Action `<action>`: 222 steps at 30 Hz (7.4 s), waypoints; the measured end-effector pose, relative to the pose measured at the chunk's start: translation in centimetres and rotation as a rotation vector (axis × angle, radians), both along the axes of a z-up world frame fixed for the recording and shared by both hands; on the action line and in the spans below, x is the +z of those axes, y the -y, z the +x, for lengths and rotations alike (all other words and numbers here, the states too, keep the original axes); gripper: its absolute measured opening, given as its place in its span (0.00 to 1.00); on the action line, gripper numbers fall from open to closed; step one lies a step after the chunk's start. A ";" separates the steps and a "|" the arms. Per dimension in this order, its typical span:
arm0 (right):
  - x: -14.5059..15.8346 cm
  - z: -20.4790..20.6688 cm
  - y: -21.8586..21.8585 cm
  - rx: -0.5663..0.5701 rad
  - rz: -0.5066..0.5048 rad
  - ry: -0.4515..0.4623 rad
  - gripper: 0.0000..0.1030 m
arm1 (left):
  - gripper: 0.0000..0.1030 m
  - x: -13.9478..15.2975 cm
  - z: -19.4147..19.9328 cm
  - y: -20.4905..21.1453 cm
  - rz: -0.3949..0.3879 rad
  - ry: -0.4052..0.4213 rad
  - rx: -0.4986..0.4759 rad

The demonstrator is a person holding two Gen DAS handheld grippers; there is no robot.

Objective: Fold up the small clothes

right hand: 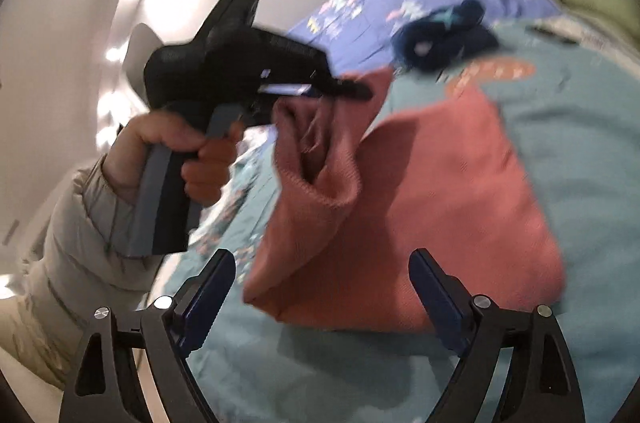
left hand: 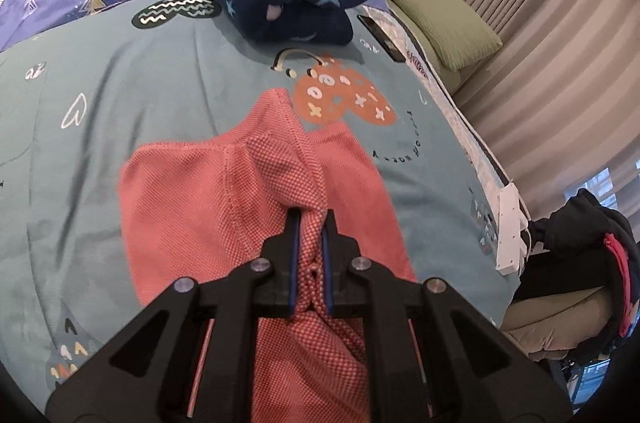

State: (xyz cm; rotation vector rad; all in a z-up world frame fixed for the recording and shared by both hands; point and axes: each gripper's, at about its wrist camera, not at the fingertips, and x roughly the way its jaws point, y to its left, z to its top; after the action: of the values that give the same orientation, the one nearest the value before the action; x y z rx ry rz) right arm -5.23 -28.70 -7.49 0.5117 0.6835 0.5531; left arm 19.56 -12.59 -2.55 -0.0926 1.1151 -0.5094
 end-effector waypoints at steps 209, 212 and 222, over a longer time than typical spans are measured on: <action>-1.1 4.0 11.9 -0.088 -0.223 -0.287 0.59 | 0.64 -5.8 -11.8 -7.0 -0.069 0.060 -0.004; -1.6 4.3 12.5 -0.079 -0.152 -0.290 0.61 | 0.64 -6.9 -11.2 -7.7 -0.175 -0.001 0.004; -2.3 6.0 11.5 -0.035 -0.145 -0.246 0.65 | 0.62 -8.0 -12.4 -7.2 -0.152 0.059 -0.029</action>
State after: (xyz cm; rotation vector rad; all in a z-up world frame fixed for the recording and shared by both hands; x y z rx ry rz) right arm 0.80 -40.15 -9.83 0.4586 0.9398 0.4073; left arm 7.15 -5.43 -10.51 -0.1925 1.0205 -0.6187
